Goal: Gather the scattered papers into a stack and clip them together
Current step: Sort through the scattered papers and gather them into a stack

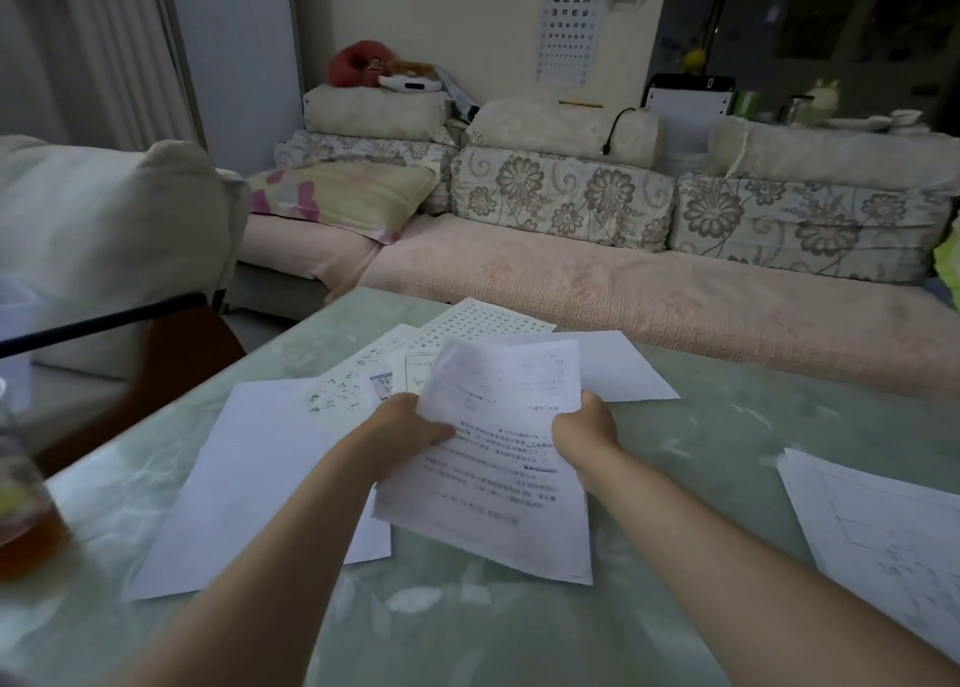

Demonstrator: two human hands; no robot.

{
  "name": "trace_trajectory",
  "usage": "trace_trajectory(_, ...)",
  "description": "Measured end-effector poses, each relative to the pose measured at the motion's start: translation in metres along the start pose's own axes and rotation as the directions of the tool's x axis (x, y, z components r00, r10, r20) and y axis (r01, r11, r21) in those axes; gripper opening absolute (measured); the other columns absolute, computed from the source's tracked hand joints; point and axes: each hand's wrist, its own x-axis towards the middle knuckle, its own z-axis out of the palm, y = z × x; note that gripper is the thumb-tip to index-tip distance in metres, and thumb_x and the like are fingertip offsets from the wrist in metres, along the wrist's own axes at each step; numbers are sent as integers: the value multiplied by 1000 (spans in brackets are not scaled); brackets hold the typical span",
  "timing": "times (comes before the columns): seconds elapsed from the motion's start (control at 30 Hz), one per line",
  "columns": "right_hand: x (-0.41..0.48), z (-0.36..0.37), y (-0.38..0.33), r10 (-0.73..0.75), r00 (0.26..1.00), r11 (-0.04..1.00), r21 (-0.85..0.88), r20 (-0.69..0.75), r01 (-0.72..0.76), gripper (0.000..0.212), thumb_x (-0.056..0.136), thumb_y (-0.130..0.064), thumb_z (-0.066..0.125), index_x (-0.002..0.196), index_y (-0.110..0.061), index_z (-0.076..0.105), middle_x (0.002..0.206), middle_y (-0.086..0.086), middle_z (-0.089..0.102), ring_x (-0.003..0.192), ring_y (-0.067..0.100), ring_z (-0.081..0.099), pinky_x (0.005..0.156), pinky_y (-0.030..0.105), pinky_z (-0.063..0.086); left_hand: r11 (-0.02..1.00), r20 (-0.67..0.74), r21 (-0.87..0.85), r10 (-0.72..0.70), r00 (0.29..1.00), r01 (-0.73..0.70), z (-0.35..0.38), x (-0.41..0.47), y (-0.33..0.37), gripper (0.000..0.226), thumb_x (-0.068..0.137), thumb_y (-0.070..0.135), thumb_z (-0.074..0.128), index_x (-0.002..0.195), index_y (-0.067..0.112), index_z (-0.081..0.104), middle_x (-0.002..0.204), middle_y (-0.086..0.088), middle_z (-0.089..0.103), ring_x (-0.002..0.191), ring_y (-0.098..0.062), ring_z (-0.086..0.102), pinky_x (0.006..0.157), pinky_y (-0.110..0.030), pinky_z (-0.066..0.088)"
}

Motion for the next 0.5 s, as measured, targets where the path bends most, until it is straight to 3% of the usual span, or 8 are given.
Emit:
trace_trajectory(0.13,10,26,-20,-16,998,962,-273,59,32,26,78,-13,48,100,-11,60,107,7,65,99,31,63,72,29,50,999,-256,-12,47,966,-52,-15,10,-10,29,88,16,62,115,8,57,95,-4,62,87,-24,61,76,-35,52)
trace_trajectory(0.2,19,37,-27,21,998,860,-510,55,10,33,82,-21,53,113,-12,59,122,10,60,116,33,55,88,34,49,984,-281,176,17,959,35,-24,13,-19,35,86,21,62,117,6,58,102,-7,60,94,-25,58,82,-35,49)
trace_trajectory(0.27,25,46,-32,47,998,714,-700,38,-7,33,80,-30,56,111,-16,54,130,10,55,123,31,46,100,40,44,893,-322,419,-20,947,161,-28,17,-29,51,84,35,66,124,7,54,116,-11,56,110,-28,52,91,-35,43)
trace_trajectory(0.37,28,51,-39,78,996,634,-773,50,-11,52,78,-46,66,119,-17,54,132,10,52,127,29,42,105,37,38,854,-349,480,-23,937,200,-28,26,-39,68,78,47,69,129,7,47,128,-15,48,124,-32,41,97,-36,37)
trace_trajectory(0.5,35,45,-48,154,987,707,-703,41,-81,61,77,-41,76,124,-11,51,130,12,53,121,29,51,102,38,47,912,-315,379,-33,949,158,-27,30,-32,68,70,40,81,121,5,51,118,-14,54,111,-31,52,83,-35,46)
